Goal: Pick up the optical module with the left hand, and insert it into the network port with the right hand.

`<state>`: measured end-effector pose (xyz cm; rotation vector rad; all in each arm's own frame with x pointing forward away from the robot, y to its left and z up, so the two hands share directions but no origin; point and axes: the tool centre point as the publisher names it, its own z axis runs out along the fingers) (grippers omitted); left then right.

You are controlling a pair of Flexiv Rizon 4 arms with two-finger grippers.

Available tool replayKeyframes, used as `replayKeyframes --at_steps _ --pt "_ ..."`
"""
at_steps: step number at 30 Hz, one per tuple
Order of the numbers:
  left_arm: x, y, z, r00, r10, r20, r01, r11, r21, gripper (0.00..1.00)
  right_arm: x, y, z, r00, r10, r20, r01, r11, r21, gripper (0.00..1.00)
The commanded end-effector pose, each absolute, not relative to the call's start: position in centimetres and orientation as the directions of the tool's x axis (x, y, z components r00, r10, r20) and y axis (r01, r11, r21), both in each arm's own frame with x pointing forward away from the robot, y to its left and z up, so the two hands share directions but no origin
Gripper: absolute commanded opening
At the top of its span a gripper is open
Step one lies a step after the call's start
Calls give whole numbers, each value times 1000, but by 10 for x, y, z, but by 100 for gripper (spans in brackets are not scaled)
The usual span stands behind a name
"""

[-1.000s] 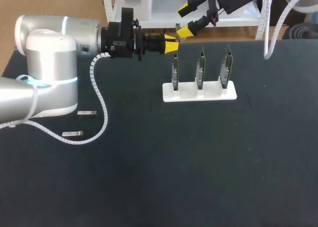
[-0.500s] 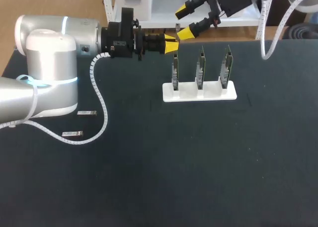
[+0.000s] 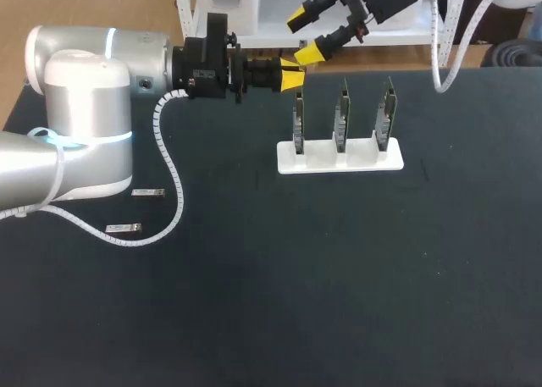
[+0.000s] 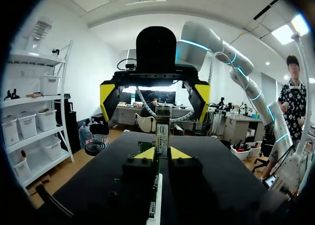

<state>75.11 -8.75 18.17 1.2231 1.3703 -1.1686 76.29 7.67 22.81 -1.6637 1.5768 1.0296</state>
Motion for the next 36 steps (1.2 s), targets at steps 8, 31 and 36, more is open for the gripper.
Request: replayKeyframes --at_steps 8,31,36 --pt "752 -87 182 -74 116 -990 996 50 -69 0 759 78 222 -45 -523 -851 -992 -77 100 100" --pt "752 -87 182 -74 116 -990 996 50 -69 0 750 70 220 -67 -541 -838 -992 -53 114 0" --pt "752 -87 182 -74 116 -990 996 50 -69 0 750 71 220 -65 -540 -839 -992 -59 114 0"
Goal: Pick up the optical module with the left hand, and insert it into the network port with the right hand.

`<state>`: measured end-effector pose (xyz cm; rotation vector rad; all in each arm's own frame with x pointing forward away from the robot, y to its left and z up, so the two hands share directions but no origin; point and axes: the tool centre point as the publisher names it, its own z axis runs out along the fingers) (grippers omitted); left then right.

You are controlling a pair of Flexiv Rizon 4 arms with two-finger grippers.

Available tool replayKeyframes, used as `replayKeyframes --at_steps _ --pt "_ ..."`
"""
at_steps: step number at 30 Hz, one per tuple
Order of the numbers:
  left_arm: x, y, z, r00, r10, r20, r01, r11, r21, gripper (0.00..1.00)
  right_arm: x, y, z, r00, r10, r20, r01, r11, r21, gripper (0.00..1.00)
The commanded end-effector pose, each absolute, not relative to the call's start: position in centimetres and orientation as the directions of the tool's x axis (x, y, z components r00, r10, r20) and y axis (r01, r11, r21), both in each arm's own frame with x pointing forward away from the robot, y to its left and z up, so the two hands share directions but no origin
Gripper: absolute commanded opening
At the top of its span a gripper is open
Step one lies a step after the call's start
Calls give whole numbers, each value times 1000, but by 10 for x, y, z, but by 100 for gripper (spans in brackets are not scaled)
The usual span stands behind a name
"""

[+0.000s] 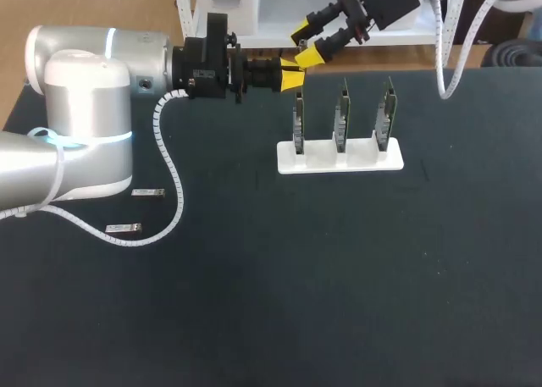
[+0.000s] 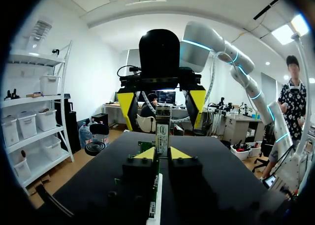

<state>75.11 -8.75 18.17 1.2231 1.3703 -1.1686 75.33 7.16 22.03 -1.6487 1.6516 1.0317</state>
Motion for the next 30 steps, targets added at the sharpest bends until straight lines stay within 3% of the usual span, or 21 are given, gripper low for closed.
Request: replayKeyframes --at_steps 1,14,15,16,30 --pt "752 -87 182 -74 116 -990 996 50 -69 0 750 71 220 -64 -539 -840 -992 -60 114 0" --pt "752 -87 182 -74 116 -990 996 50 -69 0 750 73 221 -58 -535 -843 -992 -65 109 0" --pt "752 -87 182 -74 116 -990 996 50 -69 25 750 74 221 -57 -535 -843 -992 -65 109 0" --pt "752 -87 182 -74 116 -990 996 50 -69 100 750 74 221 -57 -534 -843 -992 -65 108 0" --pt "752 -87 182 -68 109 -992 997 44 -63 100 749 73 222 -57 -532 -845 -993 -57 103 0"
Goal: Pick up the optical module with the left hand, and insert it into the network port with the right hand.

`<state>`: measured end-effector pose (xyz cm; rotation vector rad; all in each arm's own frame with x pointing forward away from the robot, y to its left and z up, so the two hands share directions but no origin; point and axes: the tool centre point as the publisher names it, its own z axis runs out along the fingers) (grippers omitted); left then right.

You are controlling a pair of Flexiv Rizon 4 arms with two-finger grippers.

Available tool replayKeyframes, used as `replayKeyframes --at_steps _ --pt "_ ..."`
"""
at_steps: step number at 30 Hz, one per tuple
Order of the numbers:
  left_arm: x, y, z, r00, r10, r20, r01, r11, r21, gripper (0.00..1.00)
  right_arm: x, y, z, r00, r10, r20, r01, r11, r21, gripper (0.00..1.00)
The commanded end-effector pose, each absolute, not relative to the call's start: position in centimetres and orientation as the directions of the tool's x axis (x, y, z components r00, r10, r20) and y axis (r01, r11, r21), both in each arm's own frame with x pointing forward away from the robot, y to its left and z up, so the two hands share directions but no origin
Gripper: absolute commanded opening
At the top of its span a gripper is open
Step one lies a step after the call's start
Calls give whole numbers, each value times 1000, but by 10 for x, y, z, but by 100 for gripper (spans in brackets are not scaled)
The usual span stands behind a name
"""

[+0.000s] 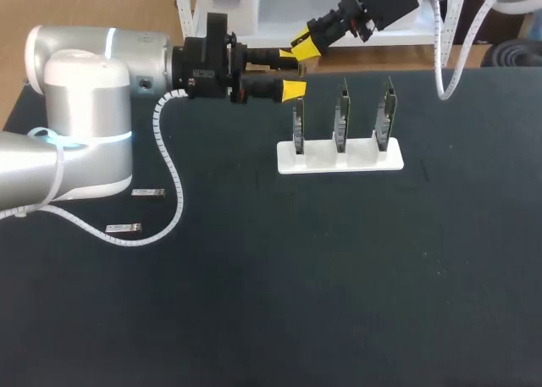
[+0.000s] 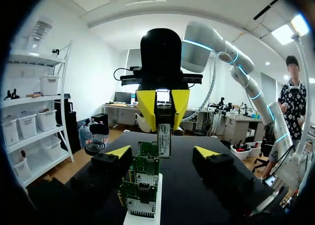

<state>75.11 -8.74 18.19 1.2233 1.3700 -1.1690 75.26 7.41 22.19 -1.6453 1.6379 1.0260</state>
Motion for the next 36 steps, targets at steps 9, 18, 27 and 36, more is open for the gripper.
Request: replayKeyframes --at_steps 9,18,27,36 --pt "760 -72 197 41 200 -979 998 46 51 100 746 69 222 -63 -530 -846 -994 -45 103 0" --pt "778 -34 205 118 315 -942 988 60 144 100 746 68 220 -68 -528 -846 -994 -38 104 0" --pt "777 -24 188 179 441 -879 981 -8 196 100 748 68 219 -63 -528 -847 -994 -43 101 0" --pt "777 -30 168 46 519 -854 996 45 81 100 748 68 220 -62 -529 -846 -994 -44 100 0"
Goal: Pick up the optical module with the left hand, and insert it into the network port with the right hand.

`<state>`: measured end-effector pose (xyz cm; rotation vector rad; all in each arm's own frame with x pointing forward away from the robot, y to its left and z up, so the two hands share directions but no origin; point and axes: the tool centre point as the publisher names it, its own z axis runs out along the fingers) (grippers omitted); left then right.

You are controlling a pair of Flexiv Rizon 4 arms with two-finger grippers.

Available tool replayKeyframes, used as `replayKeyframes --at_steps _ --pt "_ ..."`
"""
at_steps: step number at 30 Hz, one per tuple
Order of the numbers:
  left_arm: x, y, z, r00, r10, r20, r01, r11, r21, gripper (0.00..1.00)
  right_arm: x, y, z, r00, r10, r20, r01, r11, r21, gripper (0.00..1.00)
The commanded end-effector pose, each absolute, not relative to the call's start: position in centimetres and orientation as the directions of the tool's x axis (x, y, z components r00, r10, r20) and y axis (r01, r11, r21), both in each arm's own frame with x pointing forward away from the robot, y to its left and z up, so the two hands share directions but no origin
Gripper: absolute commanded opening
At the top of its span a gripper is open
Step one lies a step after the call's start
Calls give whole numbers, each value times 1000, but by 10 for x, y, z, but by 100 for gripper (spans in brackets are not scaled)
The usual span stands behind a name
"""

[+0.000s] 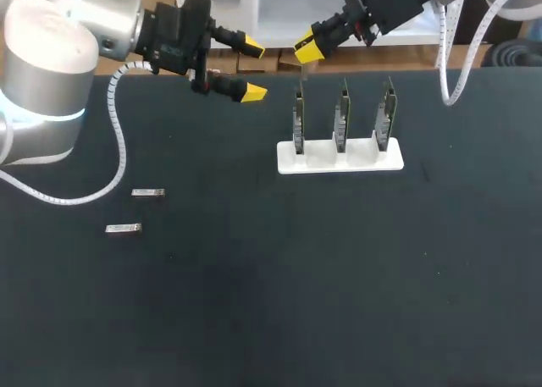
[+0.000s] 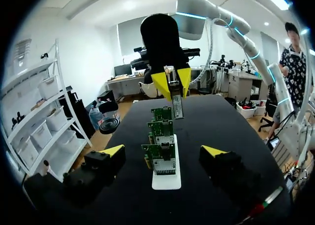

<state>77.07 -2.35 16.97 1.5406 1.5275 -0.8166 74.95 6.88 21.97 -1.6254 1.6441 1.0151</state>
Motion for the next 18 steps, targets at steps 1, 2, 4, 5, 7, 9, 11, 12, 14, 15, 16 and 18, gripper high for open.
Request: replayKeyframes --at_steps 1,2,4,5,7,9,11,12,14,15,16,18 --pt "777 -30 167 47 516 -855 996 44 81 100 748 68 220 -62 -529 -847 -994 -44 100 0" --pt "777 -31 166 49 522 -852 996 40 82 100 748 68 220 -61 -528 -847 -994 -44 99 0" --pt "776 -32 164 51 527 -848 996 36 83 100 748 68 221 -60 -528 -847 -994 -43 98 0" --pt "775 -33 163 55 531 -846 996 30 84 100 748 68 221 -60 -528 -847 -994 -42 97 0" --pt "773 -33 161 67 548 -834 996 19 92 100 748 68 221 -60 -528 -847 -994 -42 97 0" --pt "771 -33 158 68 550 -832 996 13 90 100 747 68 222 -60 -528 -847 -994 -42 96 0" --pt "768 -32 156 71 561 -825 996 6 90 100 747 68 222 -60 -528 -847 -995 -41 96 0" --pt "767 -31 153 70 562 -824 996 5 87 100 747 68 222 -60 -528 -847 -995 -41 96 0" --pt "764 -30 149 60 569 -820 997 7 78 100 747 68 222 -60 -528 -847 -995 -41 96 0" --pt "763 -30 148 60 572 -818 997 6 77 100 747 68 222 -60 -528 -847 -994 -42 96 0" --pt "761 -30 146 56 576 -815 997 5 71 100 747 68 222 -60 -528 -847 -994 -42 97 0" --pt "760 -31 145 53 576 -816 998 4 68 100 747 68 222 -61 -528 -847 -994 -42 98 0"
